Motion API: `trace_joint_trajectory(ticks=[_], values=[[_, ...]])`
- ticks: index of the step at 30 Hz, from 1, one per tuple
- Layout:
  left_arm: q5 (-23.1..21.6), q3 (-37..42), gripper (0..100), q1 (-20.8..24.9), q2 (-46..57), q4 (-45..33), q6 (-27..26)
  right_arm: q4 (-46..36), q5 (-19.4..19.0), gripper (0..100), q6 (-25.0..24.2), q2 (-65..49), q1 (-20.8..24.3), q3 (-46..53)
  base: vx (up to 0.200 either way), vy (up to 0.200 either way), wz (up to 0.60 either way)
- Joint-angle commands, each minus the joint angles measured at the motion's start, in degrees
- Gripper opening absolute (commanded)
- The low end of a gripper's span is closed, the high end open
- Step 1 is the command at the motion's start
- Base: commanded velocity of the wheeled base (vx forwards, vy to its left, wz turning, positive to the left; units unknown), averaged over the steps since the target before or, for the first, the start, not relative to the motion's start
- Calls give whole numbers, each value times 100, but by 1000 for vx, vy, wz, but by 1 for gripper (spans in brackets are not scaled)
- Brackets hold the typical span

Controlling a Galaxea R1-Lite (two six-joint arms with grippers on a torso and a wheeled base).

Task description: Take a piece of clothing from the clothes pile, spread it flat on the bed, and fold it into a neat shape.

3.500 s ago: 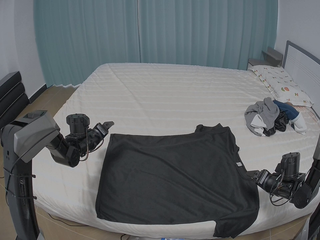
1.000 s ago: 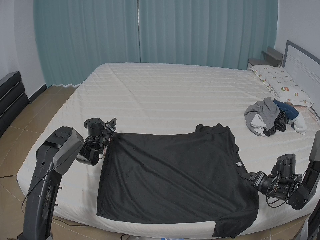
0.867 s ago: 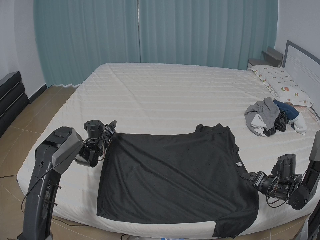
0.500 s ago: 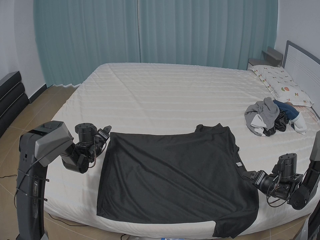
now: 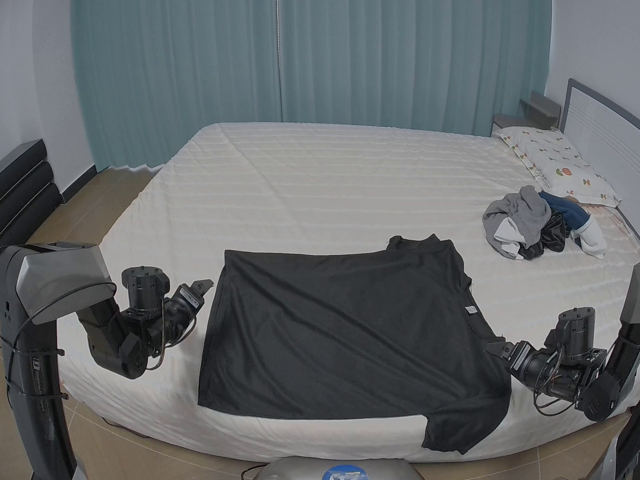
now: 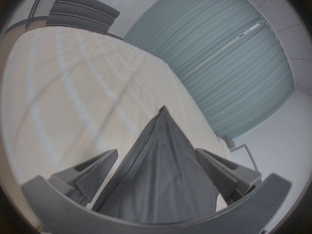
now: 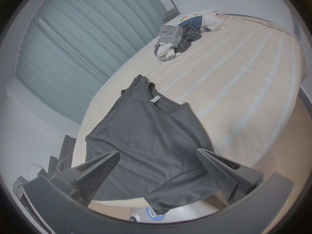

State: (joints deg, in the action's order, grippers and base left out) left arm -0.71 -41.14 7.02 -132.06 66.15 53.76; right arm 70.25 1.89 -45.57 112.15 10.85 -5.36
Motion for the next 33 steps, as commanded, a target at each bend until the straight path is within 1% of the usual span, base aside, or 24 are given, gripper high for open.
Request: trace_joint_trajectory(ticks=[1, 3, 4, 5, 7, 9, 17, 20, 23, 33], values=[[-421, 1390, 100, 124, 304, 654, -15, 15, -4, 100, -5, -9, 14, 18, 0, 0, 0], [-755, 1820, 100, 150, 277, 847, -111, 15, -4, 100, -5, 8, 22, 27, 0, 0, 0], [-843, 1908, 100, 168, 277, 847, -173, 15, -4, 100, -5, 17, 31, 35, 0, 0, 0], [-1116, 2198, 100, 186, 260, 900, -560, 32, -4, 100, -5, 17, 58, 44, 0, 0, 0], [-1230, 2471, 100, 186, 277, 909, -1034, 32, -4, 100, -13, -1, 93, 53, 0, 0, 0], [-1248, 2594, 100, 203, 260, 909, -1324, 32, -4, 100, -13, -9, 119, 53, 0, 0, 0], [-1265, 2304, 100, 221, -4, 900, -1474, 32, -4, 100, -13, -1, 146, 53, 0, 0, 0], [-1265, 2084, 100, 221, -206, 856, -1852, 32, -4, 100, -13, 43, 146, 53, 0, 0, 0], [-1239, 2049, 100, 221, -312, 856, -2063, 32, -4, 100, -22, 43, 154, 44, 0, 0, 0], [-1195, 1864, 100, 405, -320, 821, -2186, 32, 4, 100, -13, 8, 146, 44, 0, 0, 0]])
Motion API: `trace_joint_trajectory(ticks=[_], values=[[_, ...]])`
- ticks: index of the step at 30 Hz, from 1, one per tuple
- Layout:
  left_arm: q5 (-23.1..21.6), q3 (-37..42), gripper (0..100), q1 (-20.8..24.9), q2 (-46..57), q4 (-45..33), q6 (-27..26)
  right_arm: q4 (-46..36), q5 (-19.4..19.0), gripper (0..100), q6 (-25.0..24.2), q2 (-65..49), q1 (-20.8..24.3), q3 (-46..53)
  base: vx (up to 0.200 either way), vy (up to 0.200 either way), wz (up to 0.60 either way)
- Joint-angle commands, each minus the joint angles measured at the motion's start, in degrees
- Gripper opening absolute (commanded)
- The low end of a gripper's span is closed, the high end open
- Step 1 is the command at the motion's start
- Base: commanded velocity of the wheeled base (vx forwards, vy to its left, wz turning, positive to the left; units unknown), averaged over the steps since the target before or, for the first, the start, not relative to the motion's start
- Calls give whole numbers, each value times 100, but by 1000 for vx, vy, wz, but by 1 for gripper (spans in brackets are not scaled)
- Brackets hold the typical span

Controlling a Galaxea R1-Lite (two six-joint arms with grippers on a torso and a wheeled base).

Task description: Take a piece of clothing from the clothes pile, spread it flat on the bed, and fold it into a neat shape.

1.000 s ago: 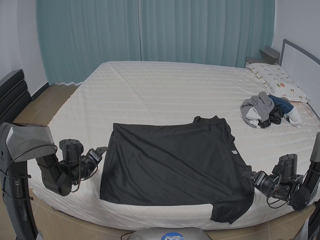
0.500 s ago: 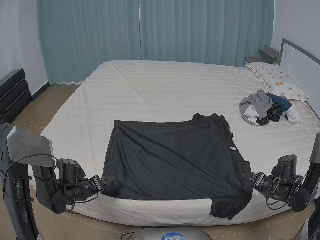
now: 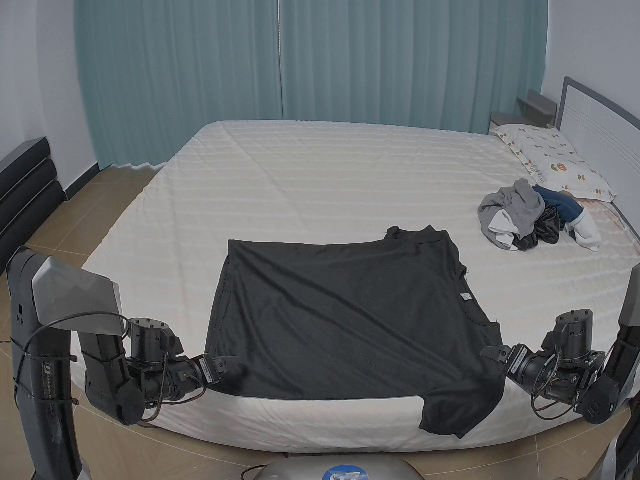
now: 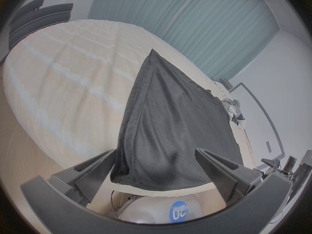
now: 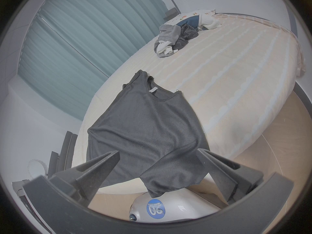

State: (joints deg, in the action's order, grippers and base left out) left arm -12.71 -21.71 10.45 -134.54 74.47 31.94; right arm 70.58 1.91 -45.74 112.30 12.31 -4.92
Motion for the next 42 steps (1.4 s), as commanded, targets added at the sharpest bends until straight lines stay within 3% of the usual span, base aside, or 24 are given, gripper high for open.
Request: trace_joint_trajectory(ticks=[1, 4, 9, 21, 22, 37, 42], values=[[6, -88, 100, 89, -82, -20, -4, -1, 2, 100, 4, -15, -1, 0, 0, 0, 0], [41, -88, 100, 133, -99, -135, -74, -1, 2, 100, 12, -24, -1, 0, 0, 0, 0], [480, -255, 100, 195, -99, -442, -127, 8, 2, 100, 12, -24, -1, 0, 0, 0, 0], [524, -272, 100, 212, -90, -521, -83, 8, 2, 100, 12, -33, -1, 0, 0, 0, 0], [542, -255, 0, 212, -73, -521, -74, 8, 2, 100, 12, -33, -1, 0, 0, 0, 0], [524, 150, 0, 124, 235, -460, 506, 8, -7, 100, 4, -112, -27, 18, 0, 0, 0], [428, 123, 0, 89, 235, -275, 1297, -1, -24, 100, 12, 134, -97, -96, 0, 0, 0]])
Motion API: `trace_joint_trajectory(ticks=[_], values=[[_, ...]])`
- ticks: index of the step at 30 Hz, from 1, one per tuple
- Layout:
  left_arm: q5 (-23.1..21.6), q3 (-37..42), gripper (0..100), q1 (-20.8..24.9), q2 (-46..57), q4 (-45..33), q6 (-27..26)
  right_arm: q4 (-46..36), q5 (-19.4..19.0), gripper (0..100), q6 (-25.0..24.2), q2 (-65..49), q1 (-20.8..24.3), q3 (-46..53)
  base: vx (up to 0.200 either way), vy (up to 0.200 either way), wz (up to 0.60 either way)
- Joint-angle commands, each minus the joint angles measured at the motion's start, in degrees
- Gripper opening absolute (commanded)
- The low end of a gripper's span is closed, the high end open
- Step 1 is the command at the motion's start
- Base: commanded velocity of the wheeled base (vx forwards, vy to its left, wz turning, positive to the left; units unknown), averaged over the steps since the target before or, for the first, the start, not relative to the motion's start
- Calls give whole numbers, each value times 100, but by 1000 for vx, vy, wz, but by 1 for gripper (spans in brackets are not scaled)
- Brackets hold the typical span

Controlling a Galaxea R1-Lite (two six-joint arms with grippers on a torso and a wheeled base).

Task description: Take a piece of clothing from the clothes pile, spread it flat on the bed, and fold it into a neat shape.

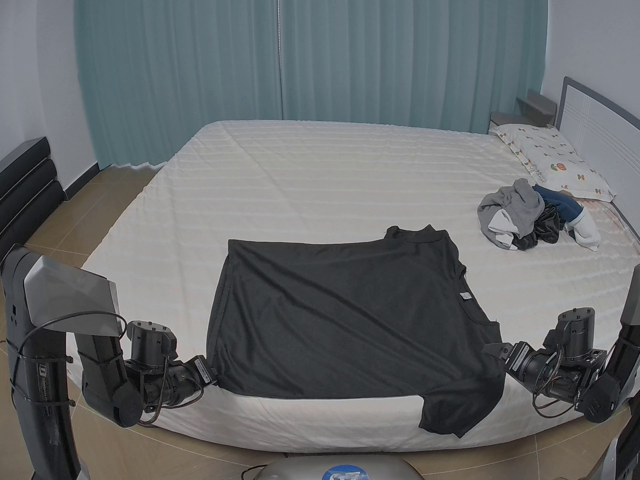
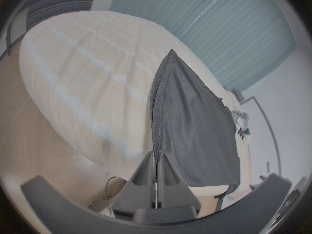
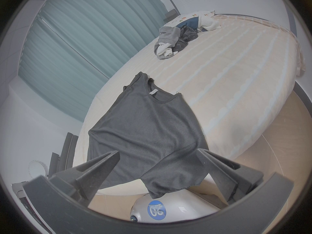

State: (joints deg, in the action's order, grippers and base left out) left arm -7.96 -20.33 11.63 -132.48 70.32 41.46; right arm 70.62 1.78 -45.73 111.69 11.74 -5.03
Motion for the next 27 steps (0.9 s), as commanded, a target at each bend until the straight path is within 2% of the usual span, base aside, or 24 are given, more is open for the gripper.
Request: trace_joint_trajectory(ticks=[1, 6, 11, 13, 14, 17, 27], values=[[-83, 3, 0, -47, 29, 228, 468, -4, -20, 100, 38, 266, -49, -121, 0, 0, 0], [-127, 38, 0, -108, 46, 501, 776, -4, -143, 100, 108, 512, -383, -226, 0, 0, 0], [-188, 153, 0, -170, 125, 703, 1154, -4, -864, 100, 248, 600, -1148, -208, 0, 0, 0], [-206, 161, 0, -179, 125, 729, 1189, -4, -916, 100, 275, 626, -1209, -208, 0, 0, 0], [-355, 267, 0, -240, 178, 887, 1303, -4, -1180, 100, 530, 837, -1394, -208, 0, 0, 0], [-522, 337, 0, -275, 187, 975, 1312, 4, -1277, 100, 855, 1039, -1622, -296, 0, 0, 0], [-531, 320, 0, -293, 169, 975, 1312, -4, -1347, 100, 934, 1760, -1526, -1140, 0, 0, 0]])
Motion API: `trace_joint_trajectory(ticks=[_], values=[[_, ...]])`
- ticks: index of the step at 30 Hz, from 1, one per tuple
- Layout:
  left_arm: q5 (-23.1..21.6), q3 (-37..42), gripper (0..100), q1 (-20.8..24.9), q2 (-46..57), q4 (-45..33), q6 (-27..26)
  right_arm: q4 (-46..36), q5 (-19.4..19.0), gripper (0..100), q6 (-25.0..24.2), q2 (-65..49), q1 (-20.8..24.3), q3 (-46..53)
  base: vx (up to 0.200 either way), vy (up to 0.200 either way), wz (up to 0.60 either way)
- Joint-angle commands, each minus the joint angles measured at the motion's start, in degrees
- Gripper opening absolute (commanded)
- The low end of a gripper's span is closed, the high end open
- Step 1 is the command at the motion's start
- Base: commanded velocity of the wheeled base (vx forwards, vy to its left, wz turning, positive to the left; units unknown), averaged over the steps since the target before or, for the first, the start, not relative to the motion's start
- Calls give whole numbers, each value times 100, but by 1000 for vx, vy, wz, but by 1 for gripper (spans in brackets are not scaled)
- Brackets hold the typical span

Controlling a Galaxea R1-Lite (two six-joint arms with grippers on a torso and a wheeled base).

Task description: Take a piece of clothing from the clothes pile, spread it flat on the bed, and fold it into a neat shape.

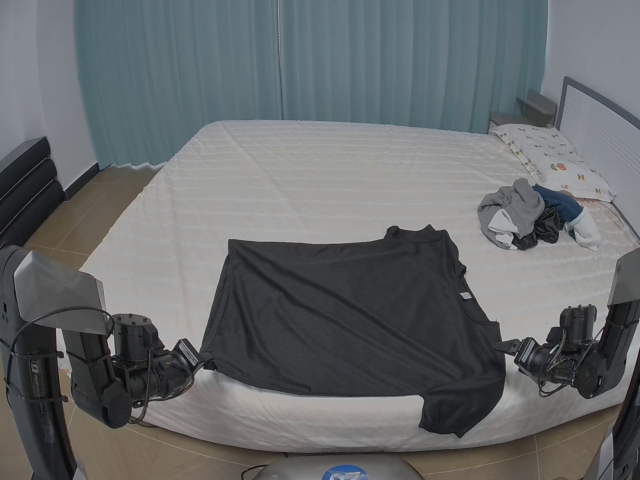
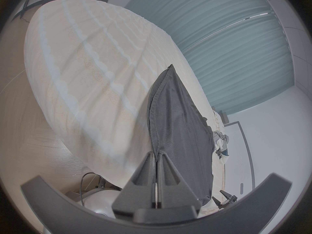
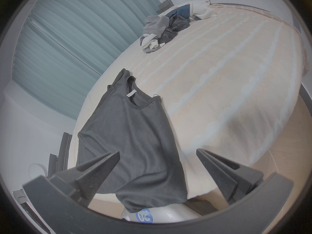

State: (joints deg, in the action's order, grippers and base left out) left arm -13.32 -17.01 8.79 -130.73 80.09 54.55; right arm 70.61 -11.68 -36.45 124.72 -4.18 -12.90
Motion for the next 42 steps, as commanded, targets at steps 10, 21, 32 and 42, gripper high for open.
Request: trace_joint_trajectory(ticks=[10, 21, 32, 42], values=[[5, -22, 0, 0, -5, -2, -6, -73, 25, 0, 15, 773, 146, -837, 0, 0, 0], [-4, -22, 0, 0, -14, -2, -6, -73, 78, 0, 6, 826, 67, -1742, 0, 0, 0], [5, -40, 0, 0, -31, 6, -15, 23, 69, 100, 24, 1133, 75, -1945, 0, 0, 0], [5, -40, 0, 0, -23, 6, -15, 454, -950, 100, 551, 597, -320, -793, 0, 0, 0]])
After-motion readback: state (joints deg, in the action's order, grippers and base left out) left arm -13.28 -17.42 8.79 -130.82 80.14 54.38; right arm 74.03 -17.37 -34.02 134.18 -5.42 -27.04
